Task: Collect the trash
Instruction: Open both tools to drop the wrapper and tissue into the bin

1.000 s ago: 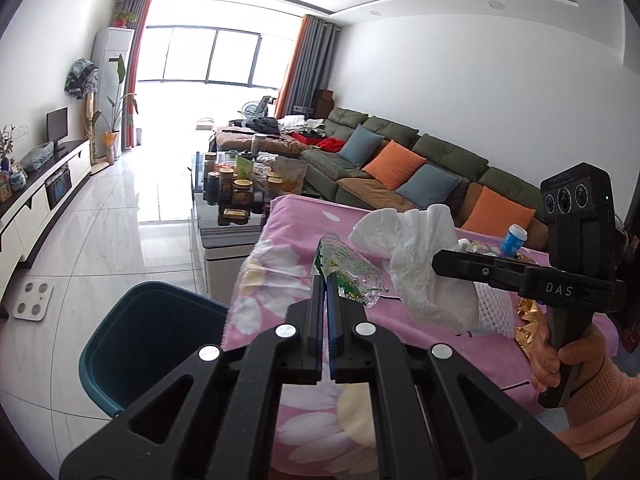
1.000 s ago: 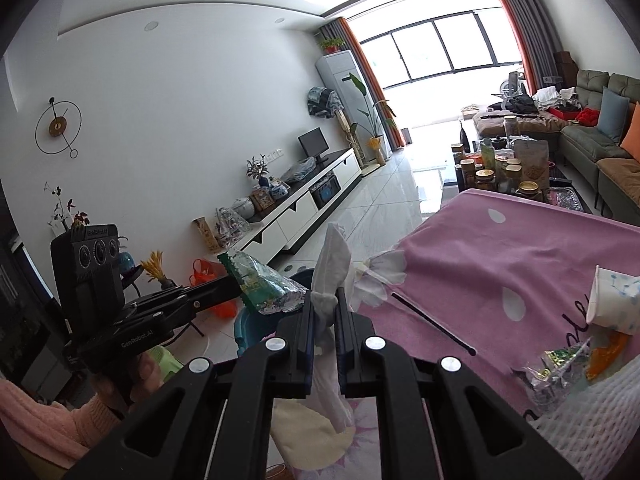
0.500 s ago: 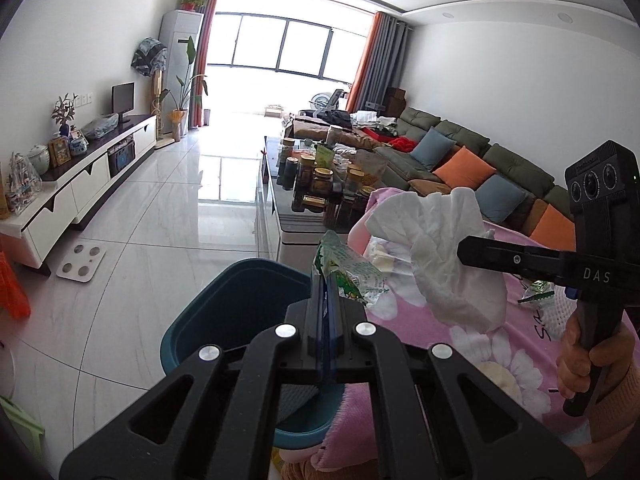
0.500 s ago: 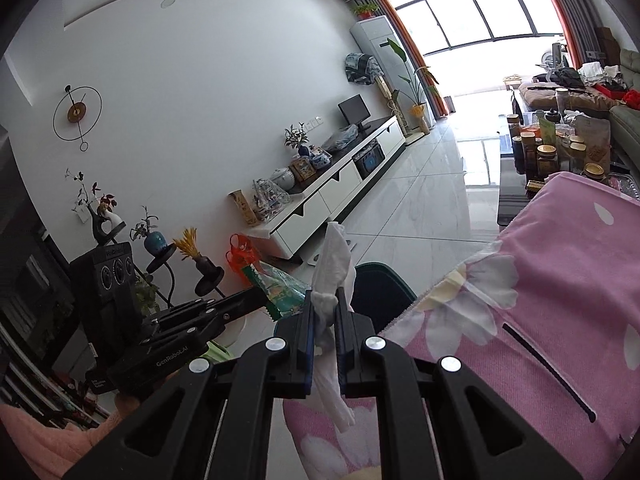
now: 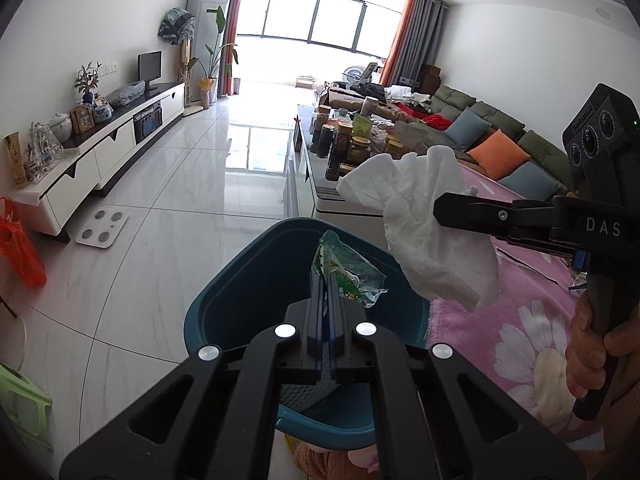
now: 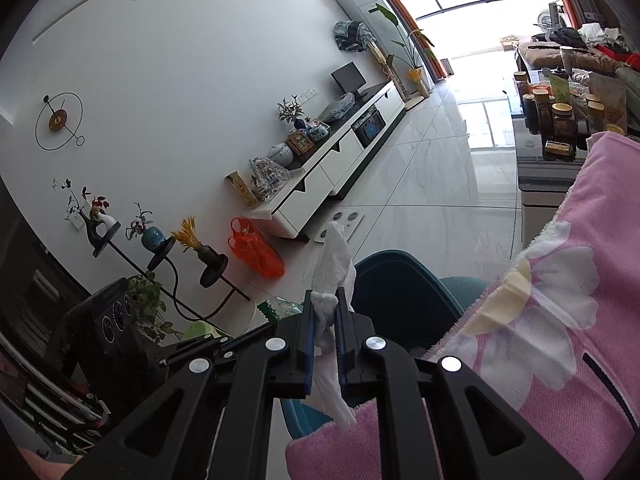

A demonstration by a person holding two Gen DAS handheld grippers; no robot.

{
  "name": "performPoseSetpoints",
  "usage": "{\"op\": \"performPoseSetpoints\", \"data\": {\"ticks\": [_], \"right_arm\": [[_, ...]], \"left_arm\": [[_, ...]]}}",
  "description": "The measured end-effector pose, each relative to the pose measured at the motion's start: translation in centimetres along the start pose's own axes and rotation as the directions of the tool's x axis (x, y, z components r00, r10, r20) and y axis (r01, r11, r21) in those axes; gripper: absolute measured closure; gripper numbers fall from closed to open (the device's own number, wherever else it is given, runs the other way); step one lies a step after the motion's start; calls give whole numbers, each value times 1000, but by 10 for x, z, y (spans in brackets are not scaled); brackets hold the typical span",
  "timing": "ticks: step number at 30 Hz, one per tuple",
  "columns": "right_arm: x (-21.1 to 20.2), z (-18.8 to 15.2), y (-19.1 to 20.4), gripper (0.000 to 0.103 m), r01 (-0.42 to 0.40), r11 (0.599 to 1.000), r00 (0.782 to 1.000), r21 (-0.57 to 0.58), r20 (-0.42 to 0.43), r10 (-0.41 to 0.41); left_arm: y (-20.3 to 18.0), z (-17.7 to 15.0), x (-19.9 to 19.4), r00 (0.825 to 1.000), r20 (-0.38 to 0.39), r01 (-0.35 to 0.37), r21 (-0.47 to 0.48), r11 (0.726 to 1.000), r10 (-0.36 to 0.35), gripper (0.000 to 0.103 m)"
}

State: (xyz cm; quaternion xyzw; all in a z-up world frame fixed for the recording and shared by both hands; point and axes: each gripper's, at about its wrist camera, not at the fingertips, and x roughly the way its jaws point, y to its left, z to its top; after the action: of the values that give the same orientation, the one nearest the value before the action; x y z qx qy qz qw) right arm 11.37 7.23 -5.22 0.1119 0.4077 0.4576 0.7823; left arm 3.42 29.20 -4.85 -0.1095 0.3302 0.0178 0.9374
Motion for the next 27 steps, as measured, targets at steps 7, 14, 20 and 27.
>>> {"op": "performPoseSetpoints", "data": {"ticks": [7, 14, 20, 27], "right_arm": [[33, 0, -5, 91, 55, 998, 995, 44, -83, -52], [40, -2, -11, 80, 92, 994, 991, 66, -108, -85], [25, -3, -11, 79, 87, 995, 993, 52, -87, -82], [-27, -14, 5, 65, 93, 994, 996, -51, -15, -93]], "left_arm": [[2, -2, 26, 999, -41, -17, -14, 1000, 17, 100], [7, -3, 53, 997, -74, -34, -37, 999, 31, 93], [8, -3, 48, 998, -55, -33, -51, 998, 30, 80], [-30, 3, 19, 999, 28, 29, 17, 999, -29, 55]]}}
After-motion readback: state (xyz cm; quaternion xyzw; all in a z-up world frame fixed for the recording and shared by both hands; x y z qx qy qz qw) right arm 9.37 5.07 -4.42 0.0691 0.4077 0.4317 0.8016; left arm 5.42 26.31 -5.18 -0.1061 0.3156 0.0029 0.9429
